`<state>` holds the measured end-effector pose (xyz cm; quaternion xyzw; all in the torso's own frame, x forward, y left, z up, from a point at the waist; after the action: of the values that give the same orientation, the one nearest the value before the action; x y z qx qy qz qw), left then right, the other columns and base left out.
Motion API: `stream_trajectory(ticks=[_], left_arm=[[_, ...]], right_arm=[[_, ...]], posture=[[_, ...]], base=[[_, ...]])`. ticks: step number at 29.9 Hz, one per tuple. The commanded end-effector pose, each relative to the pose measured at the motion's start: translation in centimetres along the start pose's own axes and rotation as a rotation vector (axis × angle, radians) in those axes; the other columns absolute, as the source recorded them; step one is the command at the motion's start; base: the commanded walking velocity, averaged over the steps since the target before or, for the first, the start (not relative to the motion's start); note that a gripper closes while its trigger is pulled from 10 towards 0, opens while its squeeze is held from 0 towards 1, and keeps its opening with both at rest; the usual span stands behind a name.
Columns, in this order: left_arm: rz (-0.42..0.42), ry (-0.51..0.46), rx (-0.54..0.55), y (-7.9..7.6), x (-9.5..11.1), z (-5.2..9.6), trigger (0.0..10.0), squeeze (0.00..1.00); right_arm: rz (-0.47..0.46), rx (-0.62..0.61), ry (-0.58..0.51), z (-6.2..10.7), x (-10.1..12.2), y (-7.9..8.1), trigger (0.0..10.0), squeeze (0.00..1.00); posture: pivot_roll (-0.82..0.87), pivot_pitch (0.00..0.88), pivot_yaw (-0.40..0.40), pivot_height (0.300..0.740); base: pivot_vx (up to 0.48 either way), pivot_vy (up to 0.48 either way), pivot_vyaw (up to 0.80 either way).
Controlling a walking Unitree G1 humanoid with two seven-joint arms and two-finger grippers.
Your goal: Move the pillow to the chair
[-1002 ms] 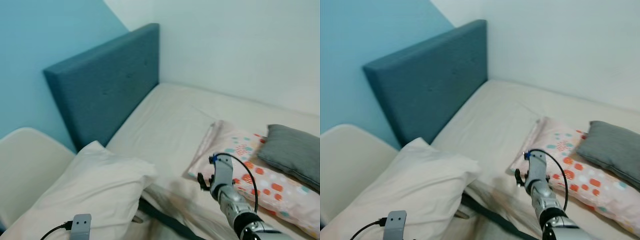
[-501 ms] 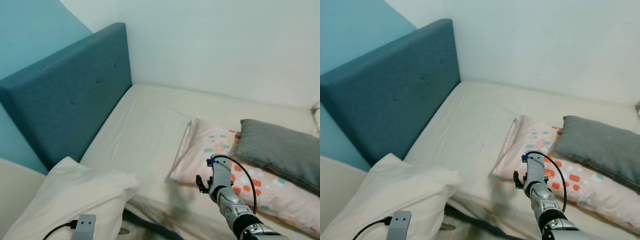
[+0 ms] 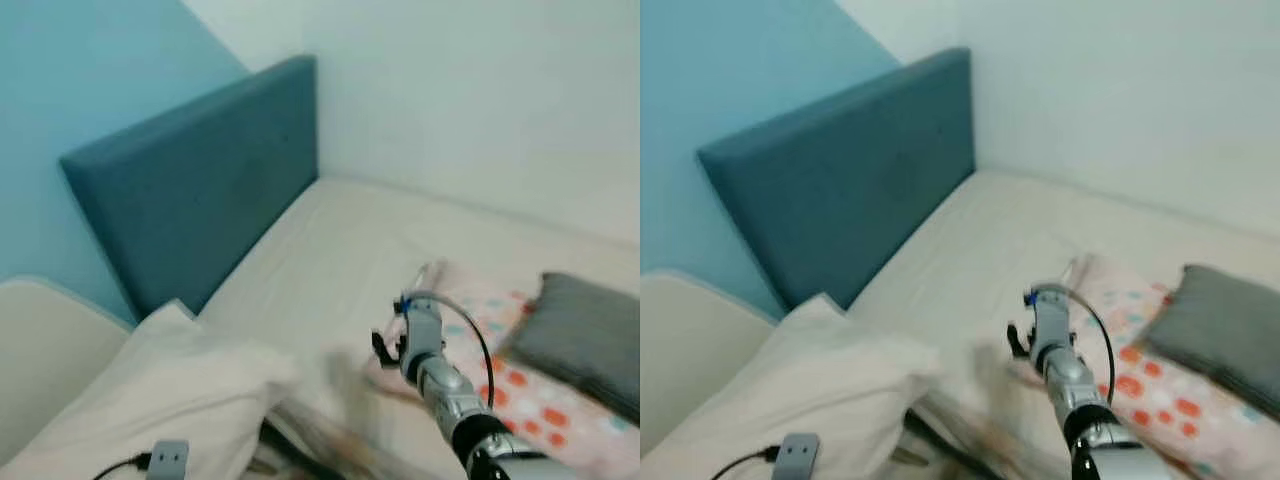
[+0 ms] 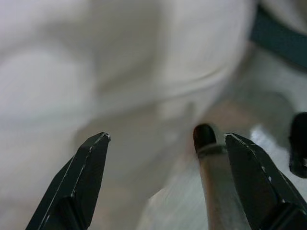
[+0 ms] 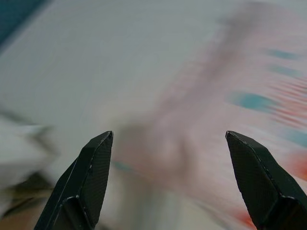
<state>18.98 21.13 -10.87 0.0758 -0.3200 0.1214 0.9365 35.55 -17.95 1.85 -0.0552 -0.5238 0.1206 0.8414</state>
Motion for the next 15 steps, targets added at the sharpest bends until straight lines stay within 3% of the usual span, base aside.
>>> stream_trajectory(ticks=[1,15], left_arm=[[0.000,0.000,0.004,0.17,0.04,-0.02,10.0,0.00],[-0.021,-0.033,-0.013,-0.23,0.95,-0.14,10.0,0.00]], right_arm=[[-0.001,0.005,0.022,0.06,-0.56,0.37,10.0,0.00],[-0.072,-0.019,-0.016,0.00,0.18,-0.18,10.0,0.00]], posture=[[-0.12,0.025,0.014,0.740],[-0.12,0.027,0.025,0.740]], base=[[0.000,0.000,-0.74],[0.000,0.000,-0.74]])
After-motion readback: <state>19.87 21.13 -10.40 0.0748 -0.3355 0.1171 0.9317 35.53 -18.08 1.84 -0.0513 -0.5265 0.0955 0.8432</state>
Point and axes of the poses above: a point about 5 cm out from each wrist's last joint towards the gripper, its own z axis pointing back from the gripper into the wrist, its own x axis along the axis of the wrist's last joint, y = z × x, the point moved 3 cm from there along -z, pointing out of the wrist towards the gripper, and after that the axes turned 12 degrees about z, right-handed, at the moved point
